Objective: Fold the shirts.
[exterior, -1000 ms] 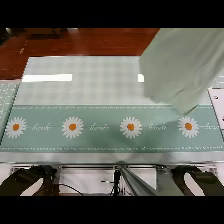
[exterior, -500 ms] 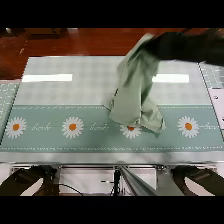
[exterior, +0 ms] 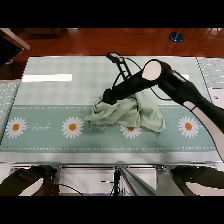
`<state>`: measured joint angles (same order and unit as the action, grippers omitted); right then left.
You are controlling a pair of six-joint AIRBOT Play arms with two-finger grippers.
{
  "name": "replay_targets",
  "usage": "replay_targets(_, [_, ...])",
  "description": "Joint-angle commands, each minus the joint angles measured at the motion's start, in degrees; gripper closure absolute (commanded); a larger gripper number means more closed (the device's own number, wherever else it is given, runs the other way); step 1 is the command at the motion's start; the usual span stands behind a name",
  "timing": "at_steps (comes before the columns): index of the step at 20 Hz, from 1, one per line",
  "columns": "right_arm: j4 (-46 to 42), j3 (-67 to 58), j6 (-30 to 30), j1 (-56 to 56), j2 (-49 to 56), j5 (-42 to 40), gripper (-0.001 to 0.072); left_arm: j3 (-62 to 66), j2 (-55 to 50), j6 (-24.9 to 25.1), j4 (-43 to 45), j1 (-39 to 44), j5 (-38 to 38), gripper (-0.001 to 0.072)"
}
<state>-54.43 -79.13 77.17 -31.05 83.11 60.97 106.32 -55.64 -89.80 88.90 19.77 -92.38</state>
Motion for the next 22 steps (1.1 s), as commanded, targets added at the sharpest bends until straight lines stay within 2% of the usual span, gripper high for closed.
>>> replay_targets(1, [-0.35,-0.96,-1.42,6.19,-5.4,0.48,0.0312,-2.32,-4.13,3.87,0.04,0.0,-0.09,-0.0013])
replay_targets(3, [-2.01,-1.51,-1.38,14.19,-11.85,0.57,0.0312,-7.3,-5.62,6.6,0.04,0.0,-0.07,-0.0013])
replay_targets(5, [-7.61,-1.51,-1.38,22.6,-17.99,2.45,0.0312,-14.71,-6.27,8.52,-0.02,-0.24,0.39,-0.0013])
replay_targets(9, [-29.79,-1.31,-1.38,36.63,-24.0,15.08,0.031,-33.83,-6.19,9.92,-3.61,-3.96,7.5,-0.0013])
replay_targets(10, [-31.93,-0.76,-0.74,40.11,-24.41,15.52,0.031,-38.16,-6.21,11.15,-6.69,-5.64,10.27,-0.0013])
replay_targets(14, [-25.29,3.54,-0.55,49.2,-24.35,14.93,0.031,-52.17,-6.36,19.02,-29.46,-15.65,17.88,-0.0013])
replay_targets(18, [-24.52,9.79,-1.42,50.14,-24.35,14.73,0.031,-58.1,-8.15,22.34,-34.29,-24.7,18.29,-0.0013])
replay_targets(22, [-22.8,16.22,-1.53,50.16,-24.35,14.1,0.031,-59.12,-14.75,31.17,-46.75,-27.85,16.81,-0.0013])
